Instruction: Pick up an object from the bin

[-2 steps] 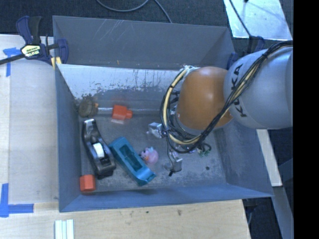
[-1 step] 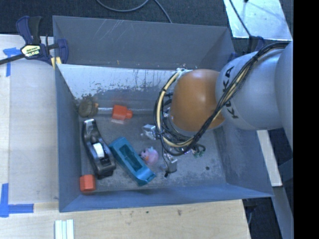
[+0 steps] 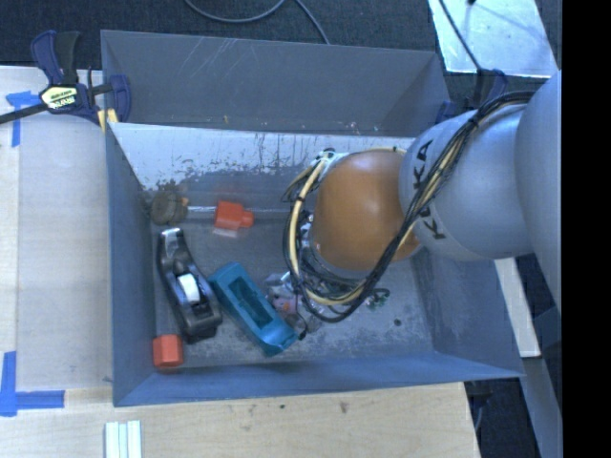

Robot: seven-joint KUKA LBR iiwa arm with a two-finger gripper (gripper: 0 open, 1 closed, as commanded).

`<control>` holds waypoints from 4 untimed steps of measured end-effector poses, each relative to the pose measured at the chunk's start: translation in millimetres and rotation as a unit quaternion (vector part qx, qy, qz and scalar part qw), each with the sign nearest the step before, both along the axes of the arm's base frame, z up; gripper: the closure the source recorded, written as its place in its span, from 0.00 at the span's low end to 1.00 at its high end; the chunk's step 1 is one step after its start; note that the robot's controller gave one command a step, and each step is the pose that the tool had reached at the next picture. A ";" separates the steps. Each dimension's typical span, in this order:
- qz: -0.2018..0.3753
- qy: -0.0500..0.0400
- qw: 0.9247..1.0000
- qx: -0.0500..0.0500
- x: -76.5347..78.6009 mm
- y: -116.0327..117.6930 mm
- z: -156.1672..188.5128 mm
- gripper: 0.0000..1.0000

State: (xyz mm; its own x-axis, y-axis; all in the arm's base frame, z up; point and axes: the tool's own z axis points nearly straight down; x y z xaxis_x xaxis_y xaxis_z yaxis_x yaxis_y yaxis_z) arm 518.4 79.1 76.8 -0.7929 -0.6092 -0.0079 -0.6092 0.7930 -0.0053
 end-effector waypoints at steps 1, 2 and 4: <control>0.000 0.000 1.000 0.000 0.0 0.0 0.0 1.00; 0.004 -0.001 1.000 0.000 -6.9 -1.3 91.4 1.00; 0.006 0.001 1.000 0.000 -7.3 -1.3 94.3 1.00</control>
Offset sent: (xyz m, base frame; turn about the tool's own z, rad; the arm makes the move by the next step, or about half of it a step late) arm -0.0077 -0.0013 0.0913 -0.0124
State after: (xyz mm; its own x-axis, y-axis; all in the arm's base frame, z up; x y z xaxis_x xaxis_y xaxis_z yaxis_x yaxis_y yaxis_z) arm 511.0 77.8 171.1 -0.7852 -0.6192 -0.0072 -0.6192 0.7852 -0.0043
